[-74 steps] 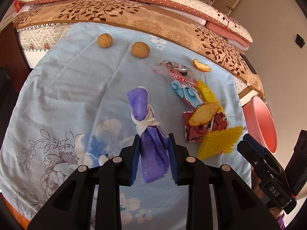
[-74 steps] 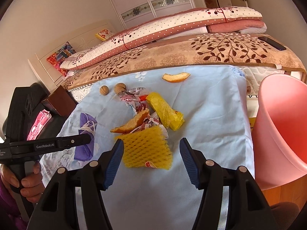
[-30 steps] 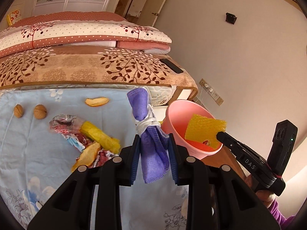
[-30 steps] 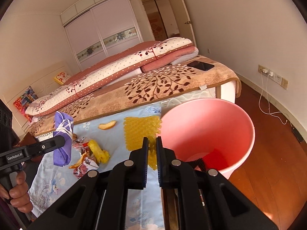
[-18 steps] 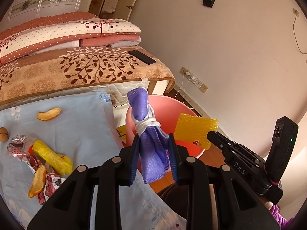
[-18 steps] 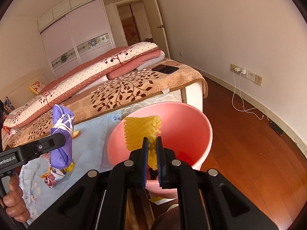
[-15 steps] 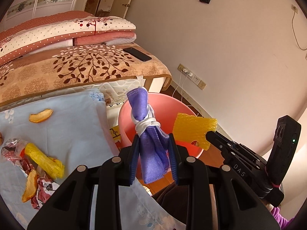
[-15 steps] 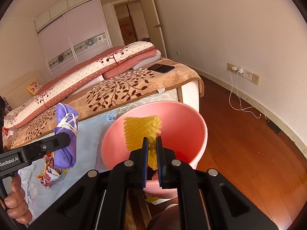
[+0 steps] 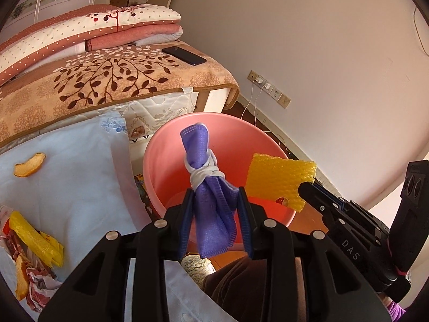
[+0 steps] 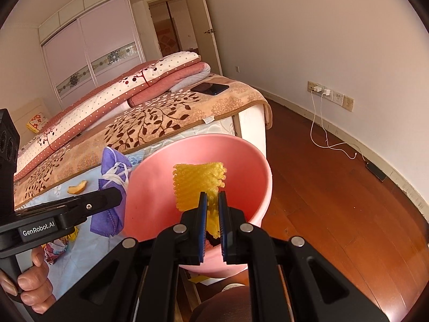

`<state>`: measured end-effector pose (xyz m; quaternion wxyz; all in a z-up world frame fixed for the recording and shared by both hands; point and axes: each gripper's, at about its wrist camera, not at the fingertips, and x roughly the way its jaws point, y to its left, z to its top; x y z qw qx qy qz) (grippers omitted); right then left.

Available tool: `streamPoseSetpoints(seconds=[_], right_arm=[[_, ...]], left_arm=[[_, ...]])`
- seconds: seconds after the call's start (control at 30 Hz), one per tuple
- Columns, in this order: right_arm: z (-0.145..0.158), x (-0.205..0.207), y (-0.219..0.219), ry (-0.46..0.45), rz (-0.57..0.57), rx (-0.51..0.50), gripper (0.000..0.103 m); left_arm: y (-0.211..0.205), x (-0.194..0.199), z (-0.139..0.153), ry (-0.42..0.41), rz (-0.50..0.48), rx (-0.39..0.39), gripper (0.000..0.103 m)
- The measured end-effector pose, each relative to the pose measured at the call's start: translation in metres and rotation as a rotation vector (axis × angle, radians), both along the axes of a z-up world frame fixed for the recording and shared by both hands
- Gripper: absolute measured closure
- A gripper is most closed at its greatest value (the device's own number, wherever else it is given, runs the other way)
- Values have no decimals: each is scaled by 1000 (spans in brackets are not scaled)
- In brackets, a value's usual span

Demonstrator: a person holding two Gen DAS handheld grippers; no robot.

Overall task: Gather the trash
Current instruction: 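Open right tool to drop yellow net while left tool drops purple cloth, then move right tool to yellow wrapper while left tool approaches clear snack wrapper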

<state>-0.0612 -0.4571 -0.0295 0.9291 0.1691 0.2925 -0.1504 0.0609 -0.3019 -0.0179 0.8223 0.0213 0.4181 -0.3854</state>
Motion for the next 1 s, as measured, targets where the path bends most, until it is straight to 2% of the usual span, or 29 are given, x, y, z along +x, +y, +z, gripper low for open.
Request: streamPoseSetpoints(seconds=[0.1,0.3,0.4,0.43,0.63,0.67,0.73,1.0], right_arm=[[-3,2,-1,7,-5,4,95],[-4,3,-2,15,-13,5,94],[-3,2,-1,15,-16,4,83],[-2,2,-1,11,-16,4,75],[7,-1,10,-6,3,-4,71],[9,-2,13,-11,10,-7,64],[14,-4,20,-34,22,-16,59],[23,0,59,-55,118,-32,59]], left_arm=[[-2,2,-3,7,7,8,60],[3,4,-4,15,20,3,59],[6,2,-1,10,26,-5,59],[7,1,1,3,28,-6,59],[17,-9,12,-64,37,-3,59],[20,-11,13,-74,39,0,59],[26,-14,16,-92,51,6,59],[70,-23,25,-135,131,6,59]])
